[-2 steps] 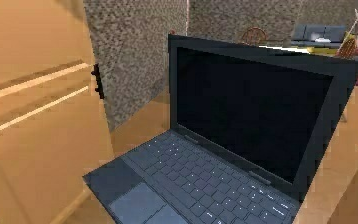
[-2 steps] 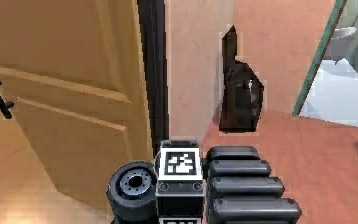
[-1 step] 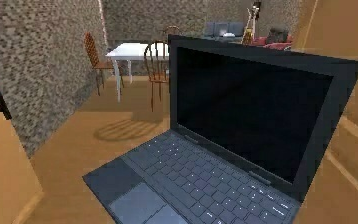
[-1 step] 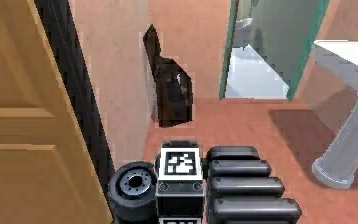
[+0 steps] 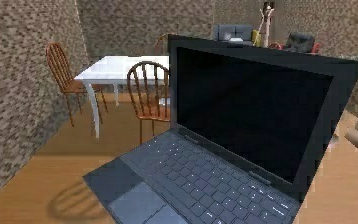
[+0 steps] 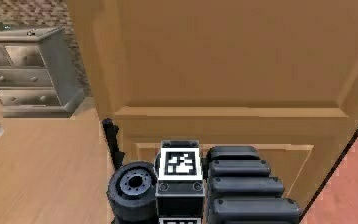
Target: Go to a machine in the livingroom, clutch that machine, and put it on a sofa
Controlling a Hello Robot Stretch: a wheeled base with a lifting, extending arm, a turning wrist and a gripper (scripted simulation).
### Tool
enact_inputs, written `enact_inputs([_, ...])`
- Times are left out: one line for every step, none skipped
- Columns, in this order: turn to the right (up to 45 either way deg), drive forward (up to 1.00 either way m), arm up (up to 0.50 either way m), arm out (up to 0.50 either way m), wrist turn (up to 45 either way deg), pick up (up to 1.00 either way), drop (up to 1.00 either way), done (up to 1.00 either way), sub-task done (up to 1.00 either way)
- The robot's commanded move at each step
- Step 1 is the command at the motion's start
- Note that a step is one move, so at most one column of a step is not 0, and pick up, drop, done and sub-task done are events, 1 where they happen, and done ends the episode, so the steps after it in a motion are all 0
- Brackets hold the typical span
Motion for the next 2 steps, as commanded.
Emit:
enact_inputs([9.0,0.0,0.0,0.0,0.0,0.0,0.0,0.0,0.0])
enact_inputs([0.0,0.3,0.0,0.0,0.0,0.0,0.0,0.0,0.0])
